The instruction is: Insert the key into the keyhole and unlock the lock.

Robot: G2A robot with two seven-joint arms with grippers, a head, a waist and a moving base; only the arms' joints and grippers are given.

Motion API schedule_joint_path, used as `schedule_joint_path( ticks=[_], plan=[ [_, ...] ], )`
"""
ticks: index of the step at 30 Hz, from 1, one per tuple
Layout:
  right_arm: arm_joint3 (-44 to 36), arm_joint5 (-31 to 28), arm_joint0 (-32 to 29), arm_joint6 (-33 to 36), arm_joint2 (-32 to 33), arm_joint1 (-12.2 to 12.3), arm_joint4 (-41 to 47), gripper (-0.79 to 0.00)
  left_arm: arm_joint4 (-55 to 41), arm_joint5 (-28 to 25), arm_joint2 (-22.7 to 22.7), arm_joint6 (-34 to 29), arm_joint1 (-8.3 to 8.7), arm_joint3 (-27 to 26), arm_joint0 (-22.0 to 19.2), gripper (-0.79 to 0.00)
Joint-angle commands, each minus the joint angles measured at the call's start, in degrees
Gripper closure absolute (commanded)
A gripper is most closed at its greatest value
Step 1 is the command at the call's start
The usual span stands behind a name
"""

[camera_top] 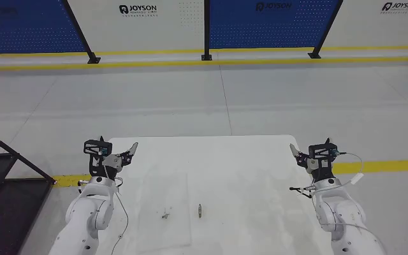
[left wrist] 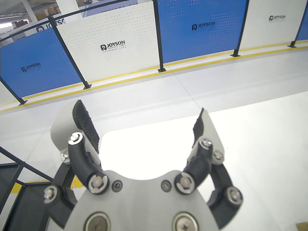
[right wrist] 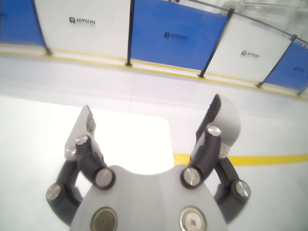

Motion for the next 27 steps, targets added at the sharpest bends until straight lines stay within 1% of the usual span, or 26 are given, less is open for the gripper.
schedule_joint_path(
  ticks=[1,5,6,8,10,11,16,18,20,21,22,23,24,25,27],
  plan=[
    [0.0,0.0,0.0,0.0,0.0,0.0,0.0,-0.784,0.0,0.0,0.0,0.0,0.0,0.0,0.0,-0.784],
    [0.0,0.0,0.0,0.0,0.0,0.0,0.0,-0.784,0.0,0.0,0.0,0.0,0.0,0.0,0.0,-0.784],
    [0.0,0.0,0.0,0.0,0.0,0.0,0.0,-0.785,0.9,-0.8,-0.1,0.3,0.08,-0.6,-0.1,-0.785],
    [0.0,0.0,0.0,0.0,0.0,0.0,0.0,-0.785,2.7,-3.9,-0.7,0.1,0.34,-2.0,0.3,-0.785],
    [0.0,0.0,0.0,0.0,0.0,0.0,0.0,-0.785,1.0,-9.9,-1.3,-0.6,0.61,-4.6,2.1,-0.785],
    [0.0,0.0,0.0,0.0,0.0,0.0,0.0,-0.785,0.3,-13.8,-1.9,-1.5,0.83,-6.6,3.6,-0.785],
    [0.0,0.0,0.0,0.0,0.0,0.0,0.0,-0.785,-0.1,-27.1,-5.9,-6.5,1.78,-15.7,13.3,-0.785],
    [0.0,0.0,0.0,0.0,0.0,0.0,0.0,-0.785,0.6,-30.4,-6.9,-9.5,2.02,-18.9,17.4,-0.785],
    [0.0,0.0,0.0,0.0,0.0,0.0,0.0,-0.785,-2.1,-33.7,-6.8,-12.7,2.12,-21.3,21.6,-0.785],
    [0.0,0.0,0.0,0.0,0.0,0.0,0.0,-0.785,-2.6,-35.4,-6.5,-15.4,2.21,-22.2,23.5,-0.785],
    [0.0,0.0,0.0,0.0,0.0,0.0,0.0,-0.785,-1.6,-35.8,-6.6,-17.8,2.32,-24.0,24.5,-0.785],
    [0.0,0.0,0.0,0.0,0.0,0.0,0.0,-0.785,-0.4,-35.1,-6.1,-19.5,2.33,-25.7,25.5,-0.785],
    [0.0,0.0,0.0,0.0,0.0,0.0,0.0,-0.785,-1.9,-34.4,-4.7,-21.5,2.23,-26.0,27.0,-0.785],
    [0.0,0.0,0.0,0.0,0.0,0.0,0.0,-0.785,-2.6,-34.0,-3.8,-25.0,2.24,-26.6,27.7,-0.785],
    [0.0,0.0,0.0,0.0,0.0,0.0,0.0,-0.785,-0.3,-31.3,-2.1,-31.0,2.23,-27.1,28.2,-0.785]
  ],
)
